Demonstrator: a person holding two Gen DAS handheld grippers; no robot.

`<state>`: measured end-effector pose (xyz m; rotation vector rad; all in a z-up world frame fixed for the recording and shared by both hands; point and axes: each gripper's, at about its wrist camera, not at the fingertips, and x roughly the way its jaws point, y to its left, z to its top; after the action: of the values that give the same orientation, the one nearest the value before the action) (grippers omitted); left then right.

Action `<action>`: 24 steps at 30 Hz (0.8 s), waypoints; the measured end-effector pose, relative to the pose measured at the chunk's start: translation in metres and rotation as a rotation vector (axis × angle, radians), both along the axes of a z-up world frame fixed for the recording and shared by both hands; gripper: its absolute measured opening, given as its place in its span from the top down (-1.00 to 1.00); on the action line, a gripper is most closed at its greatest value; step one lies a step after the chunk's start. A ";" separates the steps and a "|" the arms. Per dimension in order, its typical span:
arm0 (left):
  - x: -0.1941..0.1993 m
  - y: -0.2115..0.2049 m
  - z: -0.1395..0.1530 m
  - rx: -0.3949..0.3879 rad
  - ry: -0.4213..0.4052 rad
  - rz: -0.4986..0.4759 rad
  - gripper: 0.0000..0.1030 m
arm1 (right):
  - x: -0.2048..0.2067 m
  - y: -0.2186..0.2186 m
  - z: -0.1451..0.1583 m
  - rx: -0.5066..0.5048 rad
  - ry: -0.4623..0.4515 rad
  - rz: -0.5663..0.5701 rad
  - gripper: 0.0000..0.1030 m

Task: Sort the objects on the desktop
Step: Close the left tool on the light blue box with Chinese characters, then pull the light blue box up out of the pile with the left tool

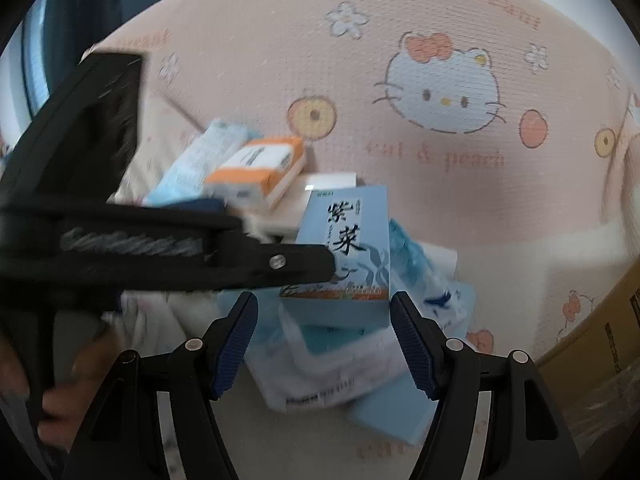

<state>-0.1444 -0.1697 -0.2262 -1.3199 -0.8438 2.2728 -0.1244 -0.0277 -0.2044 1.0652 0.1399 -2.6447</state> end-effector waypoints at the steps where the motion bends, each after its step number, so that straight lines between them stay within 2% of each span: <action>1: 0.000 -0.001 -0.002 0.008 -0.006 0.003 0.28 | 0.001 0.000 -0.002 0.013 -0.006 -0.002 -0.31; 9: 0.002 -0.014 0.001 0.037 0.028 0.067 0.16 | 0.008 0.013 0.013 0.031 0.025 -0.011 -0.32; 14: -0.004 -0.015 -0.008 0.041 -0.026 0.086 0.16 | 0.008 0.028 0.017 0.051 0.031 -0.046 -0.32; 16: -0.006 -0.014 -0.009 0.037 -0.031 0.095 0.16 | 0.005 0.038 0.016 0.025 0.008 -0.092 -0.21; 18: -0.004 -0.015 -0.008 0.033 -0.026 0.097 0.16 | -0.002 0.047 0.011 0.007 -0.033 -0.128 0.31; 22: -0.002 -0.017 -0.004 0.019 0.005 0.120 0.16 | -0.018 0.052 -0.008 0.113 -0.084 -0.201 0.34; 24: -0.002 -0.020 -0.003 0.022 0.016 0.137 0.16 | -0.025 0.055 -0.014 0.101 -0.106 -0.212 0.34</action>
<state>-0.1467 -0.1901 -0.2293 -1.2688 -0.9784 2.3672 -0.1489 0.0269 -0.2188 1.3168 0.1468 -2.7842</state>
